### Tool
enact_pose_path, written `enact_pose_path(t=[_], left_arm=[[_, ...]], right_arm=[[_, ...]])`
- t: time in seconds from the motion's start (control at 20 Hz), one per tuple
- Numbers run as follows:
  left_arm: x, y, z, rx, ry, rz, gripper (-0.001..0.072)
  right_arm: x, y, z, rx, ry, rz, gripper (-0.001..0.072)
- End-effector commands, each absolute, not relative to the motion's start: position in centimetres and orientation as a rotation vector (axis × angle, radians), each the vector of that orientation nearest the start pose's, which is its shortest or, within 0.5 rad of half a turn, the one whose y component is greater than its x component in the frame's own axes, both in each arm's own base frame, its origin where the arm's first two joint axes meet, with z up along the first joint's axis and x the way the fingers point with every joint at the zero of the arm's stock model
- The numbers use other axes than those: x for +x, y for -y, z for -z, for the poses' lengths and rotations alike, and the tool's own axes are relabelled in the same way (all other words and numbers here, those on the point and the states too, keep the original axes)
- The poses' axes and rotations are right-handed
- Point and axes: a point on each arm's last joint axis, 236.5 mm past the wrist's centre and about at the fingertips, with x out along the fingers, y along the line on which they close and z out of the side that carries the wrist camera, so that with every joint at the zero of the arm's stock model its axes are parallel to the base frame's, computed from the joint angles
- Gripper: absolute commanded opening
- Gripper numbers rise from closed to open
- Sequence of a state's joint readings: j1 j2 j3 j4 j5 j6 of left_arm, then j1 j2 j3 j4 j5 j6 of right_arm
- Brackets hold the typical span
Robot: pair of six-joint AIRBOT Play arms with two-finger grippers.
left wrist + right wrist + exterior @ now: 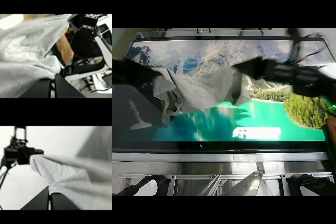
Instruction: Fold the shirts.
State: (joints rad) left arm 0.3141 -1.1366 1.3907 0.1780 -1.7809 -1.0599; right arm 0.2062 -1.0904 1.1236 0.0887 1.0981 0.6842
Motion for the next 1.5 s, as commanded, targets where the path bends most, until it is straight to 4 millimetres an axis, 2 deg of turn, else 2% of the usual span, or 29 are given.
enact_pose_path(t=[0.0, 0.1, 0.15, 0.25, 0.35, 0.4, 0.5, 0.65, 0.8, 0.85, 0.9, 0.95, 1.0, 1.05, 1.15, 1.3, 1.4, 1.45], left_arm=[[21.1, 17.4, -40.6, -0.274, -0.386, 1.320, 0.0022], [19.2, 18.2, -43.8, -0.160, -0.262, 1.269, 0.0023], [19.1, 18.1, -44.6, -0.133, -0.229, 1.243, 0.0023], [20.7, 16.9, -44.6, -0.137, -0.259, 1.180, 0.0023], [23.3, 15.8, -43.0, -0.195, -0.326, 1.175, 0.0023], [24.9, 15.3, -41.6, -0.238, -0.374, 1.183, 0.0023], [29.4, 14.0, -36.2, -0.331, -0.540, 1.147, 0.0023], [35.7, 12.9, -23.8, -0.431, -0.854, 1.063, 0.0025], [41.8, 12.9, -13.3, -0.558, -0.976, 1.007, 0.0033], [44.3, 12.4, -10.2, -0.608, -0.999, 0.960, 0.0221], [46.1, 11.6, -8.0, -0.641, -1.019, 0.938, 0.0341], [47.6, 10.6, -6.5, -0.675, -1.041, 0.931, 0.0341], [48.6, 9.5, -5.7, -0.729, -1.067, 0.916, 0.0341], [49.4, 8.0, -5.3, -0.779, -1.095, 0.892, 0.0341], [49.9, 4.9, -5.8, -0.846, -1.126, 0.859, 0.0341], [47.9, 1.3, -7.8, -0.892, -1.171, 0.848, 0.0341], [45.7, 0.1, -8.4, -0.911, -1.216, 0.816, 0.0340], [44.2, -0.4, -7.9, -0.905, -1.255, 0.767, 0.0341]], right_arm=[[24.5, -23.2, -43.4, 0.379, 0.097, -1.135, 0.0014], [22.4, -20.7, -46.3, 0.283, 0.232, -1.004, 0.0014], [22.1, -20.1, -46.5, 0.264, 0.246, -0.970, 0.0014], [23.6, -20.4, -44.8, 0.264, 0.171, -0.957, 0.0014], [26.8, -22.0, -41.1, 0.281, 0.029, -0.992, 0.0014], [28.7, -22.7, -39.0, 0.288, -0.036, -0.997, 0.0014], [33.4, -23.6, -34.0, 0.302, -0.174, -0.973, 0.0014], [40.9, -24.0, -24.9, 0.355, -0.367, -0.880, 0.0015], [48.5, -22.9, -13.7, 0.395, -0.519, -0.705, 0.0015], [50.5, -22.1, -10.3, 0.415, -0.553, -0.637, 0.0019], [52.2, -21.1, -7.5, 0.447, -0.581, -0.567, 0.0146], [53.0, -20.3, -5.8, 0.459, -0.602, -0.537, 0.0400], [53.4, -19.5, -5.0, 0.465, -0.613, -0.524, 0.0564], [53.3, -18.7, -5.2, 0.463, -0.619, -0.533, 0.0582], [52.2, -16.9, -6.3, 0.439, -0.634, -0.580, 0.0582], [48.8, -13.9, -7.2, 0.443, -0.738, -0.663, 0.0580], [46.4, -11.3, -5.6, 0.458, -0.874, -0.649, 0.0577], [45.2, -9.9, -4.2, 0.461, -0.949, -0.627, 0.0577]])
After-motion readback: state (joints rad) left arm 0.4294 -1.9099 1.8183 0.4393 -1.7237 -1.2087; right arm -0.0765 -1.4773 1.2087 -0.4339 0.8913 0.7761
